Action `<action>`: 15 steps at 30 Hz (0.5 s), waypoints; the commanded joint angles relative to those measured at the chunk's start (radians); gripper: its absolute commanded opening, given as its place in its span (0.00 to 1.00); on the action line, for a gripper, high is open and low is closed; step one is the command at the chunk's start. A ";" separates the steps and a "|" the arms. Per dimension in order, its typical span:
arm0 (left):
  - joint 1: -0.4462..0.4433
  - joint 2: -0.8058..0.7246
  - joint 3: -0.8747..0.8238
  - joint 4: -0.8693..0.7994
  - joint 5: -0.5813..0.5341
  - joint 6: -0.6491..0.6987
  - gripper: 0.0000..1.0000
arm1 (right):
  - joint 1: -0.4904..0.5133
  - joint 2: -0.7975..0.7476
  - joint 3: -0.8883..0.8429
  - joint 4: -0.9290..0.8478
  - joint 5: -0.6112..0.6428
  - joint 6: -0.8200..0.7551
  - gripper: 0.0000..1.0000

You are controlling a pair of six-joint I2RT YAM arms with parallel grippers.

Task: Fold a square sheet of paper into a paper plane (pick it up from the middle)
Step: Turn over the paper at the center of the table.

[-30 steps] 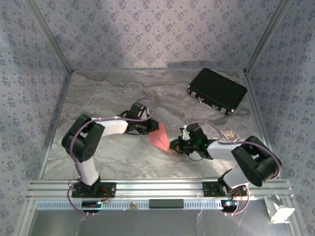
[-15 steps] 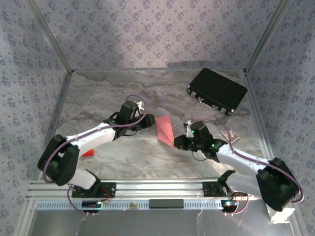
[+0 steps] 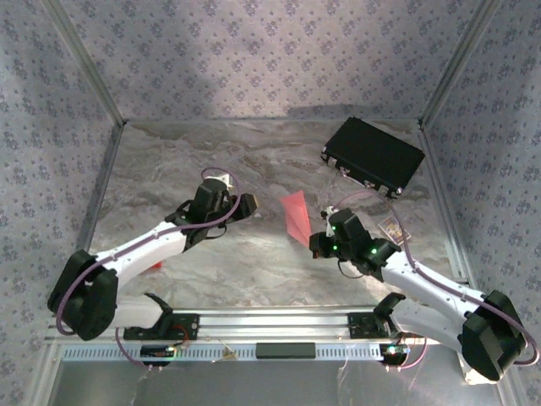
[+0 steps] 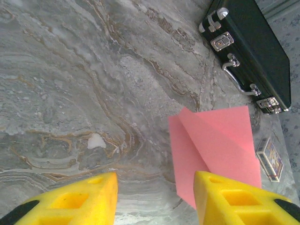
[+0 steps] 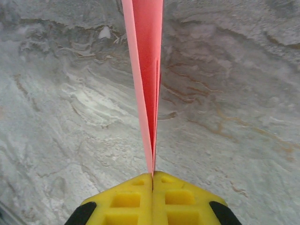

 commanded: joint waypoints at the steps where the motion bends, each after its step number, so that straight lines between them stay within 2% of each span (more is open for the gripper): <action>1: 0.003 -0.041 -0.029 0.007 -0.041 0.021 0.47 | 0.021 -0.024 0.054 -0.107 0.120 -0.048 0.01; 4: 0.003 -0.063 -0.046 0.002 -0.059 0.021 0.50 | 0.048 -0.020 0.086 -0.175 0.215 -0.069 0.01; 10: 0.007 -0.089 -0.062 -0.011 -0.092 0.015 0.58 | 0.160 0.001 0.156 -0.342 0.504 -0.077 0.01; 15: 0.009 -0.089 -0.060 -0.019 -0.096 0.004 0.60 | 0.277 0.060 0.214 -0.530 0.774 0.017 0.01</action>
